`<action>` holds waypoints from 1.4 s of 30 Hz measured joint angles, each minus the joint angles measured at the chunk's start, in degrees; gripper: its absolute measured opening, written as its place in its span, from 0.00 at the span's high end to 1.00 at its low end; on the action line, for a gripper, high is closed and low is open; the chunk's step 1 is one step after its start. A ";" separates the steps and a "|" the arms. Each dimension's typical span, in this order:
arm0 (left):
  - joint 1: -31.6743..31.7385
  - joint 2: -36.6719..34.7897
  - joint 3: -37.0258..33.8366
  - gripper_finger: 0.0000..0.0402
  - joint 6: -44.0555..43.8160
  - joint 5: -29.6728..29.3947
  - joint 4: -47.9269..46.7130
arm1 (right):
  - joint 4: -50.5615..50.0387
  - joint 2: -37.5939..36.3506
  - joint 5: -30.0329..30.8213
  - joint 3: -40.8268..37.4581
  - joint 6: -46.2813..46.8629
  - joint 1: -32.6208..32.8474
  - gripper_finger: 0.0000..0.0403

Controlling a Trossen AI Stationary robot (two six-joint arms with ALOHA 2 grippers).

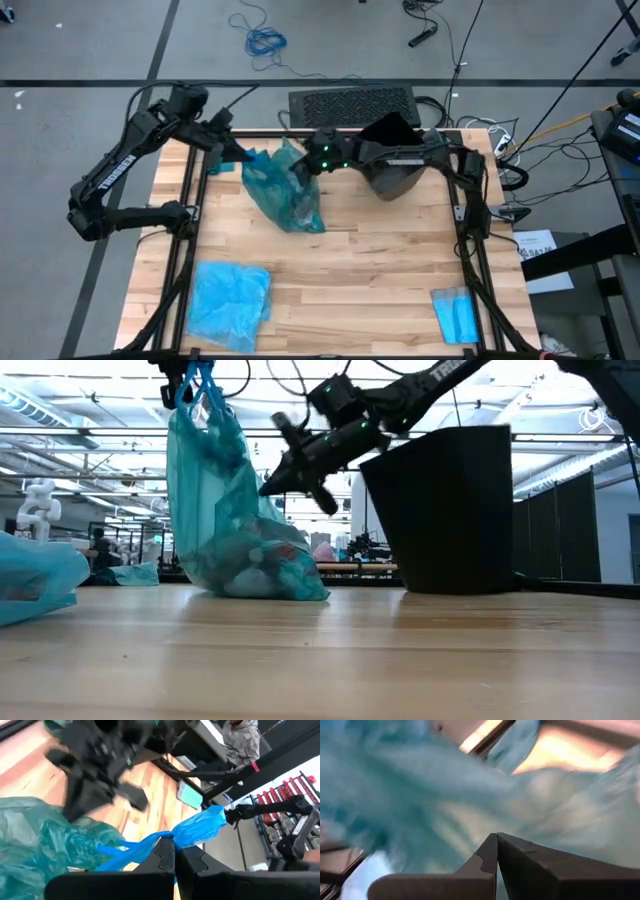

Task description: Place trash/remove bag and relplace

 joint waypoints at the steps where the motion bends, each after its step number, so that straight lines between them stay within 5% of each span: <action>1: -0.08 0.22 -0.33 1.00 -0.02 0.00 0.21 | 0.12 1.16 -0.60 0.02 0.49 0.45 1.00; 10: -0.22 0.33 -1.05 1.00 -2.99 -0.61 7.12 | -2.78 6.96 -2.61 -0.07 2.50 3.51 1.00; 21: -0.22 0.33 -1.05 1.00 -3.11 -0.54 8.94 | -4.11 6.81 -2.56 -0.09 2.40 3.53 1.00; 33: -0.21 -2.38 0.08 1.00 -15.02 2.43 24.82 | -6.58 6.89 -2.18 0.02 1.85 4.36 1.00; 42: -0.18 -3.77 0.25 1.00 -16.52 3.00 25.98 | -4.72 6.92 -3.23 -0.03 1.72 4.23 1.00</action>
